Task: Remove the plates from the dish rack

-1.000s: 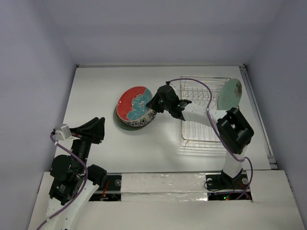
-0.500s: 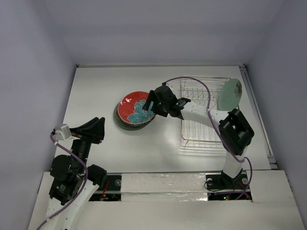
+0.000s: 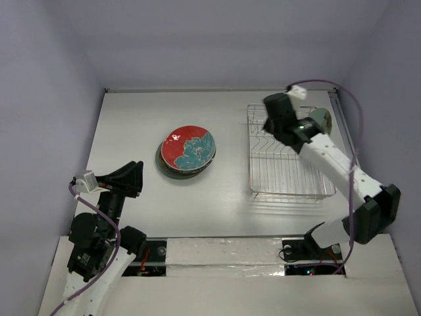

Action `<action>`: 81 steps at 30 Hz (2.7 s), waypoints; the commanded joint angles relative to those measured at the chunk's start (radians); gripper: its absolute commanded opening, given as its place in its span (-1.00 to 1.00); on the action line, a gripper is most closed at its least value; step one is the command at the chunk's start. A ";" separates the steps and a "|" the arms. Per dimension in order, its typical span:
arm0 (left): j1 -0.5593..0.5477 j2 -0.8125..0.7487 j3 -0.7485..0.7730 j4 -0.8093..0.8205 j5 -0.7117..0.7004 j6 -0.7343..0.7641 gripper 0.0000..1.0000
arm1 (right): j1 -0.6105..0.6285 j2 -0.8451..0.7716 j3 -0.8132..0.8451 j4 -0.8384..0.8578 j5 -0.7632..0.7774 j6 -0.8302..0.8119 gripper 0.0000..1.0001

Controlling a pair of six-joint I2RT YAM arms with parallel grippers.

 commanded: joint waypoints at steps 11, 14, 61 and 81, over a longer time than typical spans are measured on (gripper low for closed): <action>-0.010 -0.048 0.005 0.034 0.004 -0.003 -0.36 | -0.600 -0.122 -0.058 -0.094 0.101 -0.406 0.51; -0.010 -0.047 0.006 0.033 0.004 -0.003 -0.33 | -0.628 -0.079 -0.050 -0.066 0.055 -0.450 0.28; -0.010 -0.027 0.005 0.034 0.004 -0.006 -0.27 | -0.451 -0.206 0.246 0.022 -0.312 -0.296 -1.00; -0.010 0.057 0.010 0.017 0.004 -0.011 -0.24 | 0.050 0.132 -0.159 0.931 -0.648 0.330 -1.00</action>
